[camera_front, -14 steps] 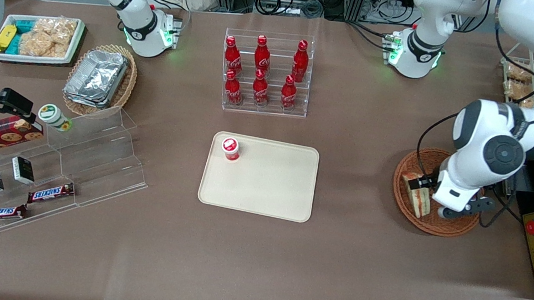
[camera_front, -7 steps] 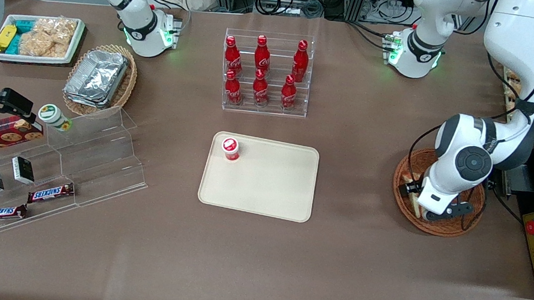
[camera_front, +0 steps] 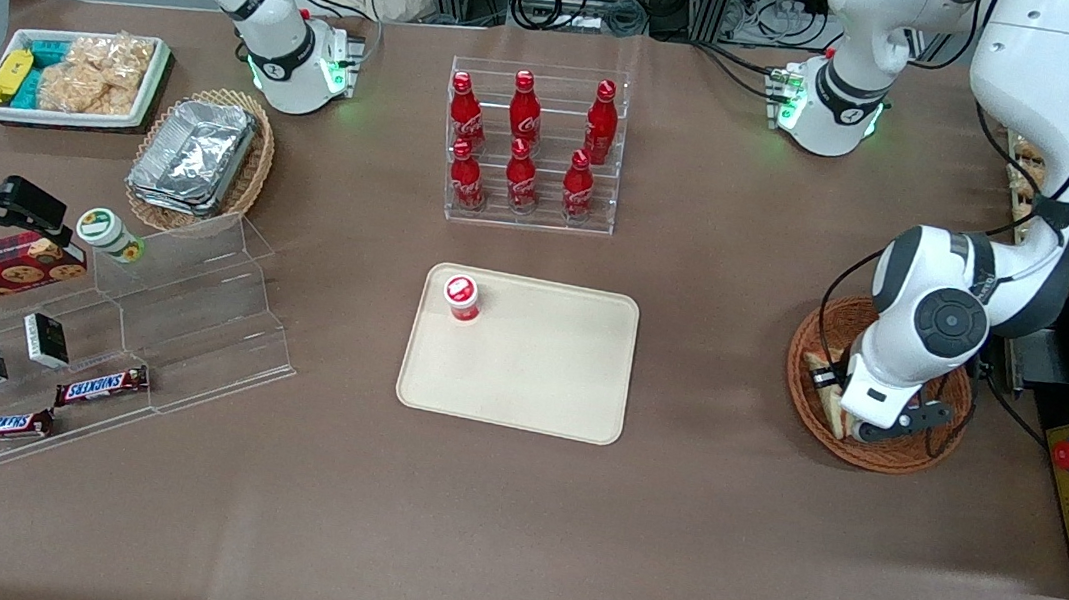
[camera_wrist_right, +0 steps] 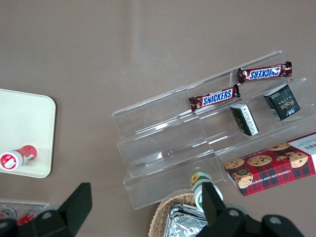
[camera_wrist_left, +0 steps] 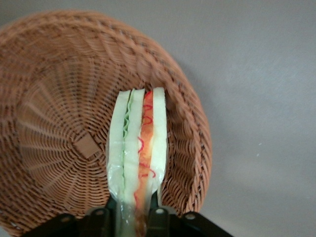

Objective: Place sandwich from basket to tray
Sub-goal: 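Lift the sandwich out of the basket with the left gripper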

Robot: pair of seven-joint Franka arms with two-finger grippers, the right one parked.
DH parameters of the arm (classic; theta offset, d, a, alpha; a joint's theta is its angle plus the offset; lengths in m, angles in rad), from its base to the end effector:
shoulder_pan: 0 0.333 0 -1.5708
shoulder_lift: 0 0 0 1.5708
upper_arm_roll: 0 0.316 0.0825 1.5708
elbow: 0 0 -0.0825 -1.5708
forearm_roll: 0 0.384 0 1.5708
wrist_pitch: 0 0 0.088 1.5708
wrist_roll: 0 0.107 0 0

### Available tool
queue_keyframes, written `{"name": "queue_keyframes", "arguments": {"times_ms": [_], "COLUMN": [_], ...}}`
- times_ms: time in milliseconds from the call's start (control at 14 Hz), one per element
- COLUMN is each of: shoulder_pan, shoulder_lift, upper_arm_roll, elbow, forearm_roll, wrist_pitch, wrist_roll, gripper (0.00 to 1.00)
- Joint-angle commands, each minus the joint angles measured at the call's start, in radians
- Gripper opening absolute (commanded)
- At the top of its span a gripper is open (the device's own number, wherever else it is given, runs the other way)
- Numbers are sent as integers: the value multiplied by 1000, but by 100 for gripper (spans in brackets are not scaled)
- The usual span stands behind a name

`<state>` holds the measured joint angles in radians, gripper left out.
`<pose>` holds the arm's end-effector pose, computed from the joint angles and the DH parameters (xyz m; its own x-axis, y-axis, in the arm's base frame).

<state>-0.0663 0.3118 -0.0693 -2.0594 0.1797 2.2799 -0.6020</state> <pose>0.5756 -0.0735 0.2764 0.9403 0.3399 -0.0198 0.3340 -0.9322 -0.1394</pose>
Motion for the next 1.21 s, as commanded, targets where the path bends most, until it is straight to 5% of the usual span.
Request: {"name": "queue_keyframes", "arguments": {"times_ms": [0, 714, 1143], "shoulder_pan": [-10, -12, -13], "shoulder_lift": [-59, -189, -178], "upper_arm_roll": [-3, -207, -439], "elbow": [109, 589, 748], "forearm_roll": [23, 23, 6], "wrist_pitch": [-184, -854, -993], "wrist_roll": [17, 108, -121], "gripper": [5, 0, 0]}}
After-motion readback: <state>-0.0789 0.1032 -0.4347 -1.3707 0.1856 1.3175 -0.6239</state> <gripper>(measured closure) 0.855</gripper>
